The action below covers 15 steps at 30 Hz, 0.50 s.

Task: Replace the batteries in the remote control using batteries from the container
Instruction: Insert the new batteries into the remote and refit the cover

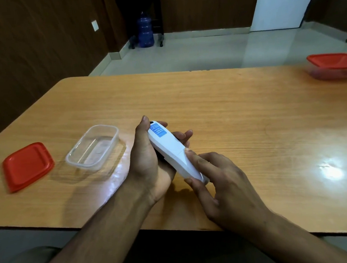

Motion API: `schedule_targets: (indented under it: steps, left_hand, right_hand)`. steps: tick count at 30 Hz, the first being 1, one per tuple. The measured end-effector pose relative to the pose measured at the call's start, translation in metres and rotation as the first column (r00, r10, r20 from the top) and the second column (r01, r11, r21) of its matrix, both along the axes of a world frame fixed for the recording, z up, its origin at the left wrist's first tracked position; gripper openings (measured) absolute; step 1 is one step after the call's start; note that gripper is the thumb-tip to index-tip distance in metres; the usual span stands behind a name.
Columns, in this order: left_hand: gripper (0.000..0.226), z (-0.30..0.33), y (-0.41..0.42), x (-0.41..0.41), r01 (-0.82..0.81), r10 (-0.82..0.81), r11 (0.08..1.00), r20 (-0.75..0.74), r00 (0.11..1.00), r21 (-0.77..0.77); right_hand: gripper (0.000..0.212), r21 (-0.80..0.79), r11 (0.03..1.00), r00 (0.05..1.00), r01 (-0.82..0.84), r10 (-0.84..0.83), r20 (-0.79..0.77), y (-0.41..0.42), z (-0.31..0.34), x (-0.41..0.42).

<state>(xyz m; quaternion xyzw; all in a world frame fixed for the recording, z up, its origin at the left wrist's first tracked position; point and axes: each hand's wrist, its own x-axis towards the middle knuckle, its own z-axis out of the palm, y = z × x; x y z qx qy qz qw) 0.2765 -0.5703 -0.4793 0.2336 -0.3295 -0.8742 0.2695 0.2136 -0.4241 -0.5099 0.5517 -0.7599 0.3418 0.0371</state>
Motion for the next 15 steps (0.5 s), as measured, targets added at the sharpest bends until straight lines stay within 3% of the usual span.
schedule_targets:
  steps: [5,9,12,15]
  left_hand:
    - [0.055,0.010,-0.002,-0.006,0.075,-0.061,0.995,0.181,0.982,-0.072]
    - [0.039,0.018,0.002,-0.018,0.236,-0.149,0.944,0.342,0.928,-0.229]
    - [0.025,0.021,-0.003,-0.026,0.313,-0.134,0.874,0.434,0.891,-0.373]
    - [0.034,0.016,-0.008,-0.033,0.386,-0.095,0.807,0.546,0.832,-0.447]
  right_hand:
    - [0.052,-0.012,1.000,0.953,0.020,-0.015,0.304,0.000,0.005,-0.009]
    - [0.045,0.031,0.998,0.906,0.056,-0.064,0.419,0.003,0.010,-0.013]
    - [0.027,0.065,0.992,0.792,0.108,-0.126,0.597,0.005,0.015,-0.030]
    - [0.034,0.135,0.982,0.697,0.135,-0.191,0.691,0.006,0.016,-0.040]
